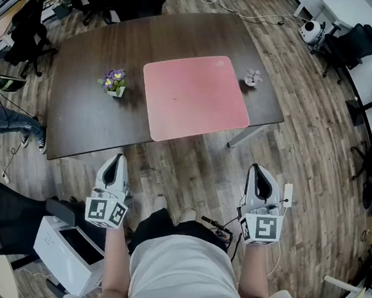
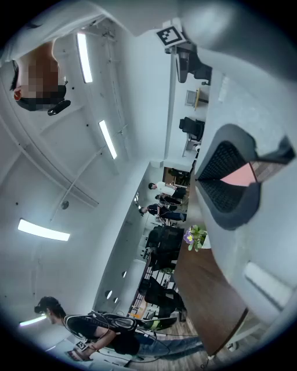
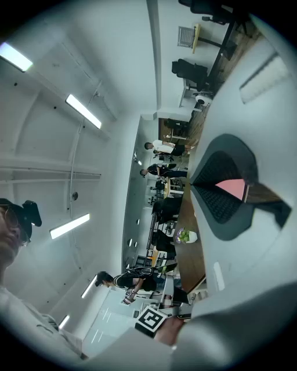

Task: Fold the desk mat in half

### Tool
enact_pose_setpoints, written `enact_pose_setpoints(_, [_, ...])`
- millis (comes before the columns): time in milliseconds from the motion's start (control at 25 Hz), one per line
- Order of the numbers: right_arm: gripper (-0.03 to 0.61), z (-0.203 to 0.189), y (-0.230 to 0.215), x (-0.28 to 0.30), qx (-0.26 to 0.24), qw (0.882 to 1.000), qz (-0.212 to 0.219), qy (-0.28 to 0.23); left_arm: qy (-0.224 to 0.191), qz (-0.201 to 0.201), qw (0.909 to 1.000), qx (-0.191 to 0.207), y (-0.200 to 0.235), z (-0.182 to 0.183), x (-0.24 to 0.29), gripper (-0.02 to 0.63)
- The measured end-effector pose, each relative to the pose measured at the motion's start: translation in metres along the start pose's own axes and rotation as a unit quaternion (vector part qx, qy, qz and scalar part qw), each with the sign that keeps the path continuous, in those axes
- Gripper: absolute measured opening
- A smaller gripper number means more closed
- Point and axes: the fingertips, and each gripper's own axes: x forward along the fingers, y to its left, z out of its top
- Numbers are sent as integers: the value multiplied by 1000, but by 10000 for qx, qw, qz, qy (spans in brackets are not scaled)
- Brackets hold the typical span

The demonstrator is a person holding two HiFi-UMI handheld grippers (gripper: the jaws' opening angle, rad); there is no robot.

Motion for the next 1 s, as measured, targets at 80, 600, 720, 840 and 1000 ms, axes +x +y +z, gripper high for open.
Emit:
enact_pose_setpoints(80, [-2, 4, 3, -9, 206, 9998, -8, -20, 5, -41, 10000, -30, -4, 3, -8, 5])
enact_pose_setpoints(600, [-2, 13, 19, -30, 504, 9987, -75, -69, -64, -189, 9996, 200, -5, 15, -26, 5])
enact_pose_setpoints(720, [-2, 12, 20, -28, 564, 9983, -118, -66, -54, -163, 9996, 205, 0, 14, -29, 5])
enact_pose_setpoints(840, [-2, 12, 24, -28, 661, 9978, -50, -62, -65, -145, 9997, 175, 3, 15, -31, 5])
enact_pose_setpoints(1000, [0, 11, 28, -26, 681, 9977, -28, -48, -55, -183, 9997, 171, 5, 15, -30, 5])
